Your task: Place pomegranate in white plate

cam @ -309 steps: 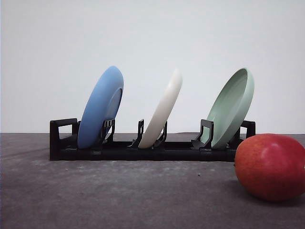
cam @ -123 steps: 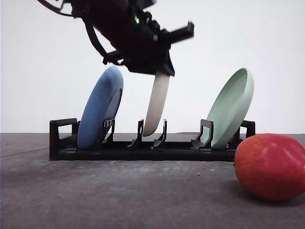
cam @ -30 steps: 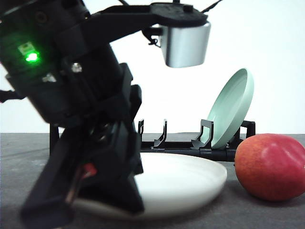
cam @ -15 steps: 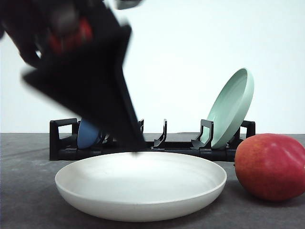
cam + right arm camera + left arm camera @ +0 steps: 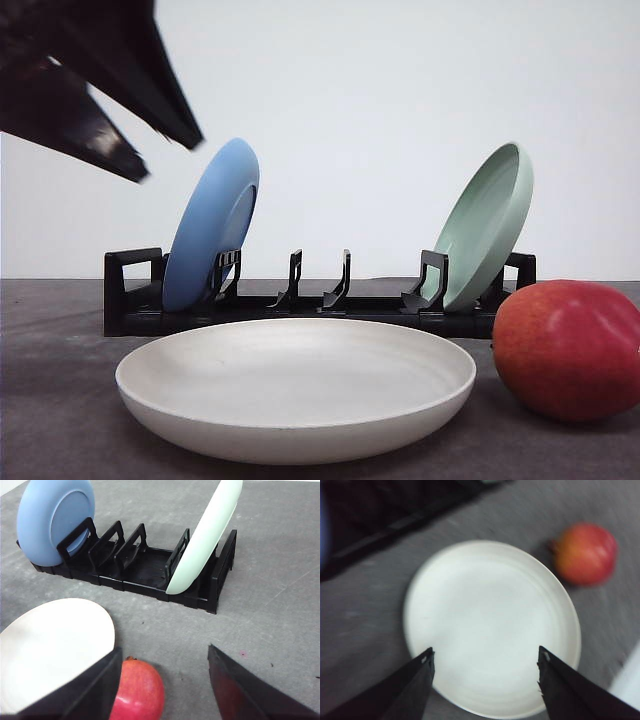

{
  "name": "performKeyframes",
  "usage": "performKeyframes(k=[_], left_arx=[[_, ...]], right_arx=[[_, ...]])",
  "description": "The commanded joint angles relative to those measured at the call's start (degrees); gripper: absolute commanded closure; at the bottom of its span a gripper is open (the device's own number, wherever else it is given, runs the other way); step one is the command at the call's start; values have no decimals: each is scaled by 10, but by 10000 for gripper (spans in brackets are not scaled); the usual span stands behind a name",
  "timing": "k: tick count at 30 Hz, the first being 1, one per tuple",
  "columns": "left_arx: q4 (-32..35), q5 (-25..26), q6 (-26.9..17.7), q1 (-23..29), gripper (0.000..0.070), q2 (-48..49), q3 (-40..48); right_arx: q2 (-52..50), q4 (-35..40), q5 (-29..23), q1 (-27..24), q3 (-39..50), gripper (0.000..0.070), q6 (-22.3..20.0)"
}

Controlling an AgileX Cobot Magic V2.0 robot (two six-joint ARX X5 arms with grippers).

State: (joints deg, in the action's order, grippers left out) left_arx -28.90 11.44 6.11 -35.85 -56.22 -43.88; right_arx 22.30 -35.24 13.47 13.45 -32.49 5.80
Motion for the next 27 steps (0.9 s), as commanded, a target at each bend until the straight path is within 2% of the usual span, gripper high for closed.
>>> performKeyframes(k=[1, 9, 15, 22, 27], left_arx=[[7, 4, 24, 23, 306, 5, -9], [14, 3, 15, 165, 307, 60, -4], [28, 3, 9, 241, 307, 116, 25], [21, 4, 21, 262, 307, 165, 69], [13, 4, 22, 262, 308, 170, 70]], right_arx=[[0, 5, 1, 2, -10, 358, 3], [1, 0, 20, 2, -10, 358, 38], [5, -44, 46, 2, -10, 358, 91], [38, -74, 61, 21, -18, 358, 141], [109, -103, 52, 65, -52, 358, 148]])
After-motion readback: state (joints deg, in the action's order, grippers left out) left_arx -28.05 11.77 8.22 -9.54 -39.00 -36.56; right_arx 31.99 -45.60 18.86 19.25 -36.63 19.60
